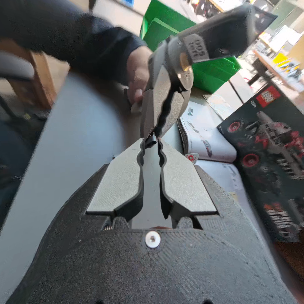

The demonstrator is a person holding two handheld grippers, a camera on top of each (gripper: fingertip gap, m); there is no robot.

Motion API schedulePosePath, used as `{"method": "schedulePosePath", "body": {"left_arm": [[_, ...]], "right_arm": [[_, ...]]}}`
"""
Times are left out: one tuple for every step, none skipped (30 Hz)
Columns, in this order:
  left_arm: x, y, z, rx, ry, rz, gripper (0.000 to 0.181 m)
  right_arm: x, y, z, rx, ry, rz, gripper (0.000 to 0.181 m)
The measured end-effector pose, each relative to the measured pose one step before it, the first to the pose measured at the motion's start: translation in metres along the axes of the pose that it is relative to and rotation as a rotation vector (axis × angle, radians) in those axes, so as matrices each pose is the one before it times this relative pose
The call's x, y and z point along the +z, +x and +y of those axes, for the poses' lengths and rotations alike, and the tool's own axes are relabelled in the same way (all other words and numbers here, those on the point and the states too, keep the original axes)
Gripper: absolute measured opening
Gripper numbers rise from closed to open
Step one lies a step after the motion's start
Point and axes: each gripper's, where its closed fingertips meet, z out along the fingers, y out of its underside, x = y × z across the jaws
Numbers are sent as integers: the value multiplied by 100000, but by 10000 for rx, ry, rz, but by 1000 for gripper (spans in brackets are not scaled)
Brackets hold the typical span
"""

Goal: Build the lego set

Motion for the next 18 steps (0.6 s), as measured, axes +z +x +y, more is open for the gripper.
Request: {"method": "schedulePosePath", "body": {"left_arm": [[-145,94,-267,264,105,-102,4],[-117,139,-297,308,117,-84,4],[-85,227,-344,311,145,-32,4],[-74,251,-386,309,177,-19,4],[-45,175,-383,309,178,-65,4],[-28,150,-326,295,144,-77,4],[-17,125,-323,273,144,-82,4],[-11,103,-324,259,148,-96,4],[41,96,-160,243,50,-91,4],[48,5,-132,243,39,-144,4],[69,-54,-111,227,24,-185,4],[61,-199,-78,211,12,-252,4],[31,-211,-56,188,20,-239,4],[52,-113,-51,132,19,-162,4],[56,-143,-39,77,22,-161,4],[79,-202,89,-53,-41,-153,4],[123,-339,326,-237,-181,-157,4],[105,-226,276,-242,-171,-40,4]], "right_arm": [[-378,337,-409,932,434,-332,10],[-310,153,-389,915,375,-421,11],[-258,-82,-493,804,411,-494,11],[-167,-120,-467,661,375,-423,11],[-58,1,-239,534,205,-274,11],[27,112,-10,418,40,-138,11],[52,31,87,284,-25,-130,11],[40,-73,-28,176,40,-125,12],[-25,-15,-206,107,159,-42,11],[-55,75,-190,81,126,13,11],[-47,136,-106,52,64,46,10],[-60,187,-55,39,34,80,10],[-63,184,-51,18,28,100,10],[-54,122,-50,-56,30,89,10],[-64,122,-22,-131,5,129,9],[-51,181,94,-210,-85,197,7],[-8,134,188,-314,-156,218,4],[90,203,294,-341,-227,279,4]]}}
